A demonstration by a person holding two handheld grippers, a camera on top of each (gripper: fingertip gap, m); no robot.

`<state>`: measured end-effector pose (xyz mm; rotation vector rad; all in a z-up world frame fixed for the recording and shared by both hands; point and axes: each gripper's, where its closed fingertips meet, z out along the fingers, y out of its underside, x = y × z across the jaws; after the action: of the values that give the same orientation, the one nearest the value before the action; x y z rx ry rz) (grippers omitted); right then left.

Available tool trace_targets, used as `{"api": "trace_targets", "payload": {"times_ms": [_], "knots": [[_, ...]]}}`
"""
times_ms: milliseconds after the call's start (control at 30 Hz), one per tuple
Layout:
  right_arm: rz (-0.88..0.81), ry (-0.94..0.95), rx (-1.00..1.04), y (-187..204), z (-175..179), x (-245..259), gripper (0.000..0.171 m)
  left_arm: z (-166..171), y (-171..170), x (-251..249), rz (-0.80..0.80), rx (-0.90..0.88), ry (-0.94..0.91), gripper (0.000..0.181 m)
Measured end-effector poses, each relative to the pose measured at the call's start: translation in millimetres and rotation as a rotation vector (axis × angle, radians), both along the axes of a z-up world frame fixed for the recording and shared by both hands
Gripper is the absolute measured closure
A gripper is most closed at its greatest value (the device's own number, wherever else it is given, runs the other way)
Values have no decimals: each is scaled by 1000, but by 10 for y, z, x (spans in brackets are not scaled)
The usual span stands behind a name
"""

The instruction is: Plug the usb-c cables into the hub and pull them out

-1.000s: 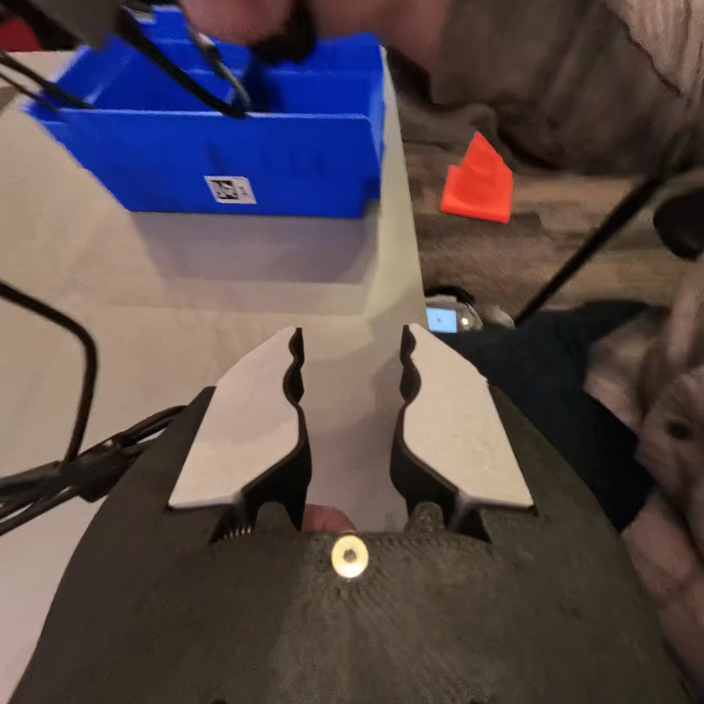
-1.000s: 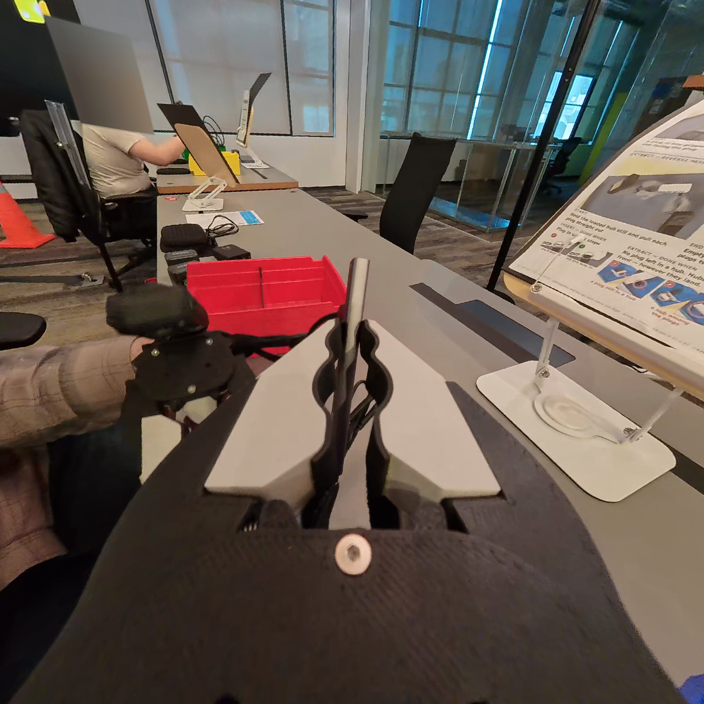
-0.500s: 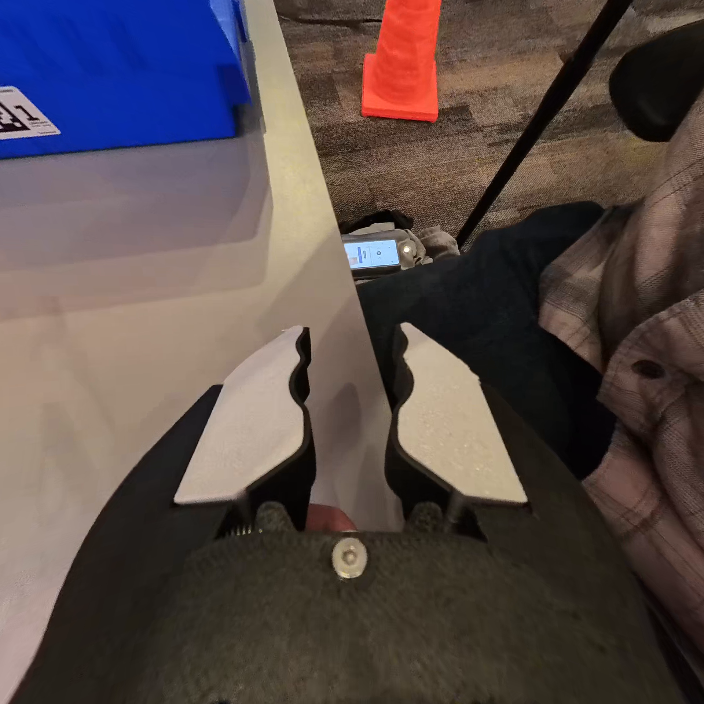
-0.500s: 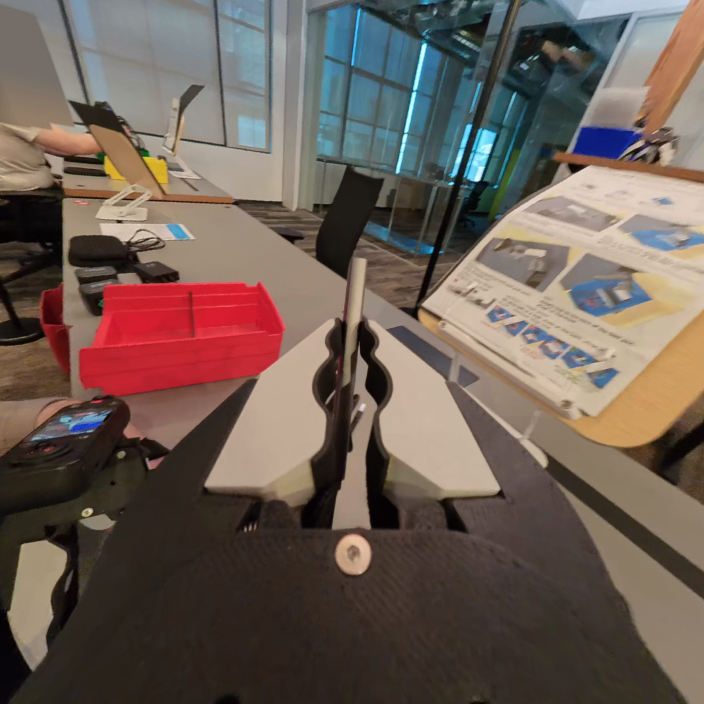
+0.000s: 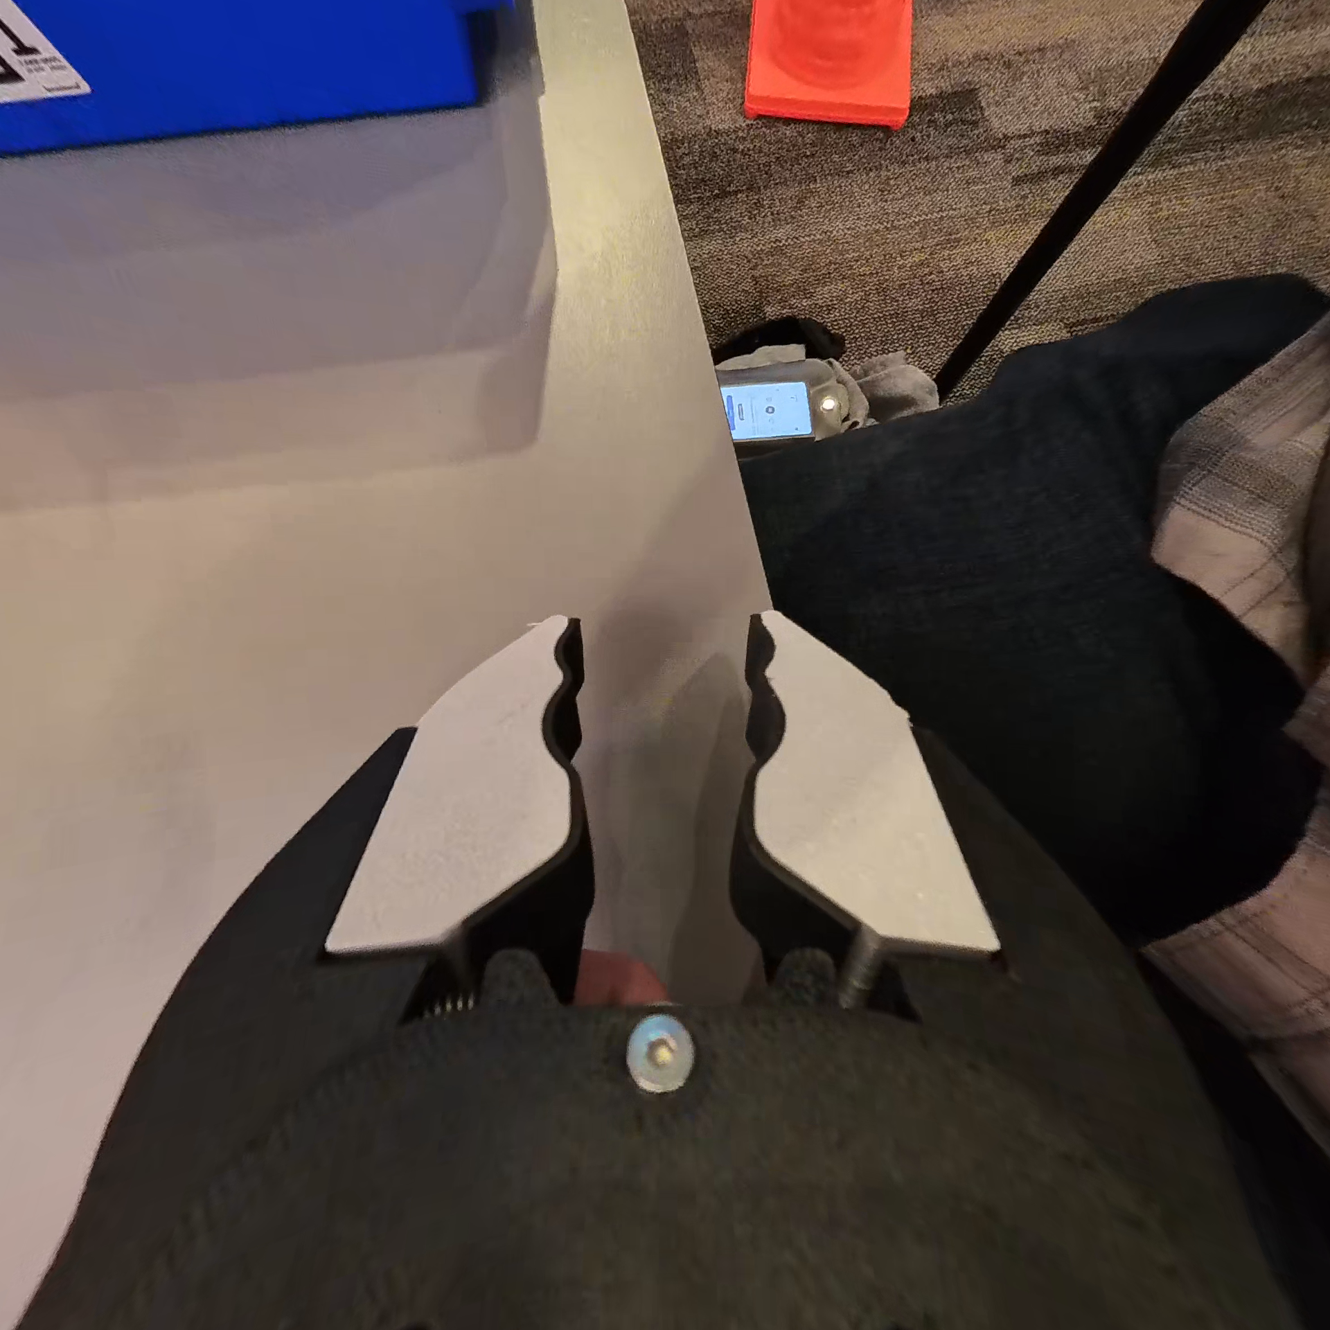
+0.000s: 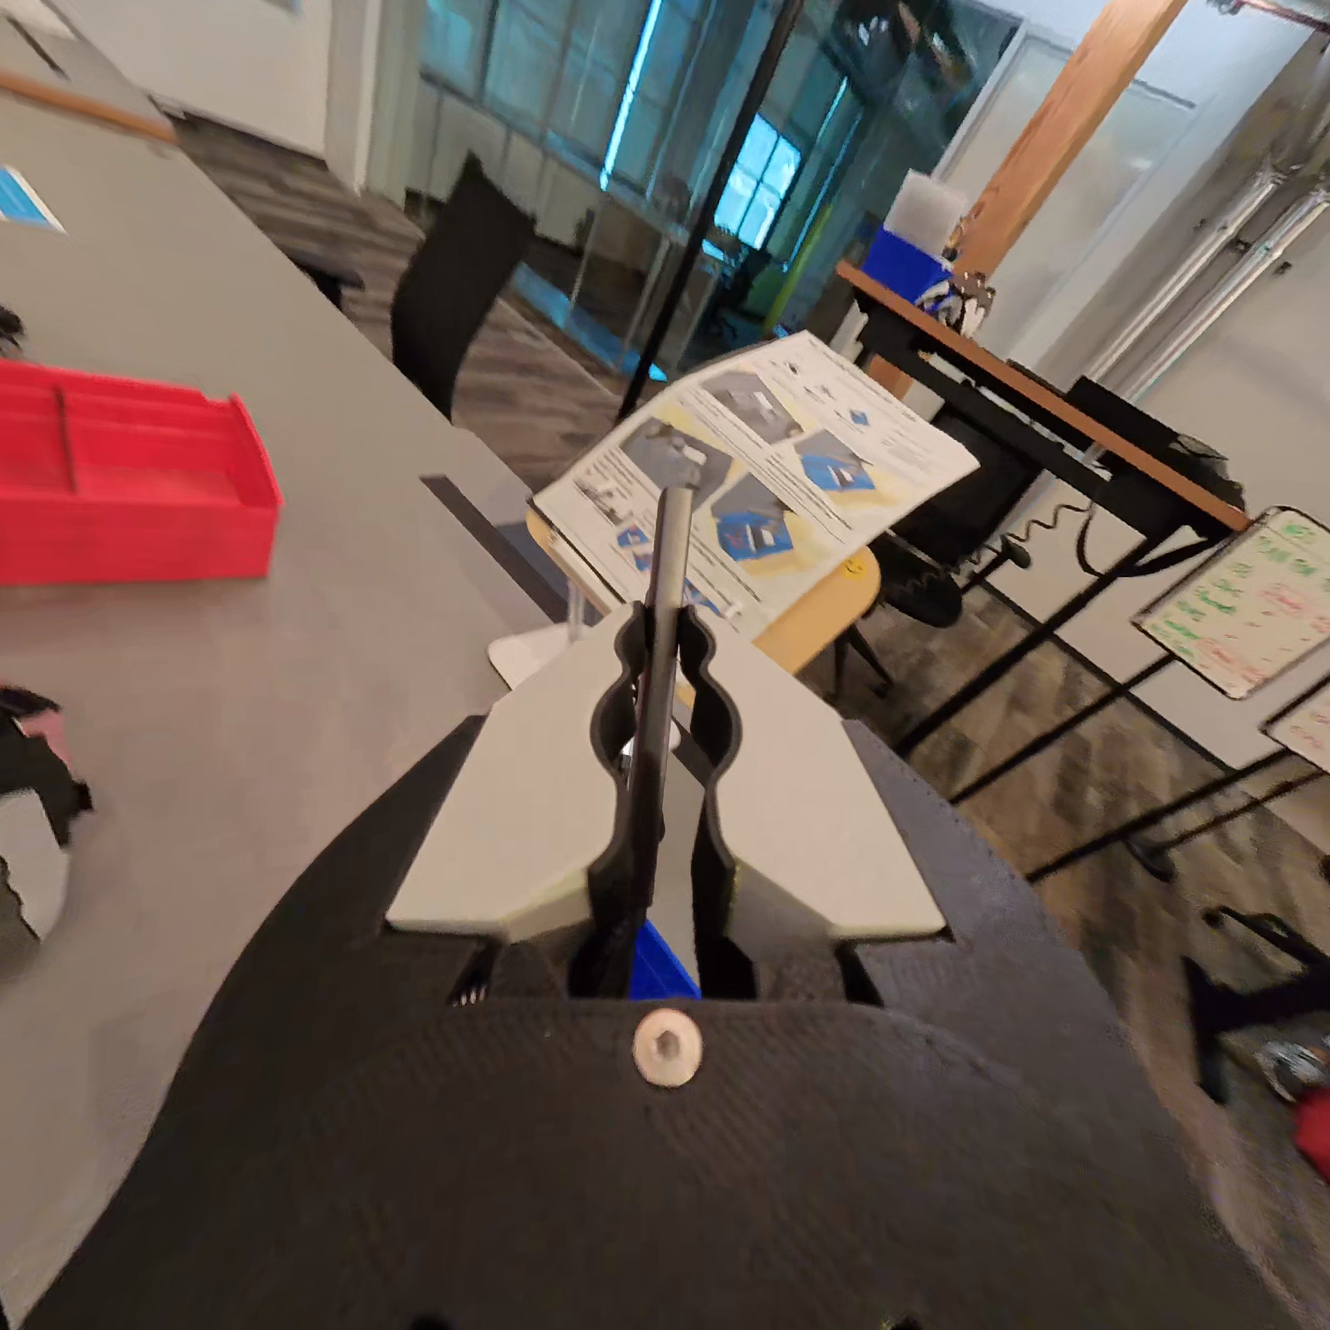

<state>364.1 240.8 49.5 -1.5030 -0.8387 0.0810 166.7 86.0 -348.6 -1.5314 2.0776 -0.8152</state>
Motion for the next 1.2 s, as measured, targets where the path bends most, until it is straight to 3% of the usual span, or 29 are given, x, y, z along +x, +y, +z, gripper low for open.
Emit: {"api": "trace_targets", "payload": {"times_ms": [33,267,500,633,767,1200], "knots": [[-26,-45,-12,12,-23,99,165,9,7,10,1,8,-8,139],[-96,-297,-239,121,-674,521,164,165,12,73,-5,31,-92,140],[-116,-438,-482,317,-1682,758,164,120,31,69,1,44,-77,140],[-124,-447,-550,433,-2082,835,165,105,46,61,5,40,-75,140],[-68,-414,-586,500,-2296,770,165,89,55,64,6,37,-75,140],[81,-718,-857,436,-3222,518,163,90,64,42,9,37,-74,140]]}}
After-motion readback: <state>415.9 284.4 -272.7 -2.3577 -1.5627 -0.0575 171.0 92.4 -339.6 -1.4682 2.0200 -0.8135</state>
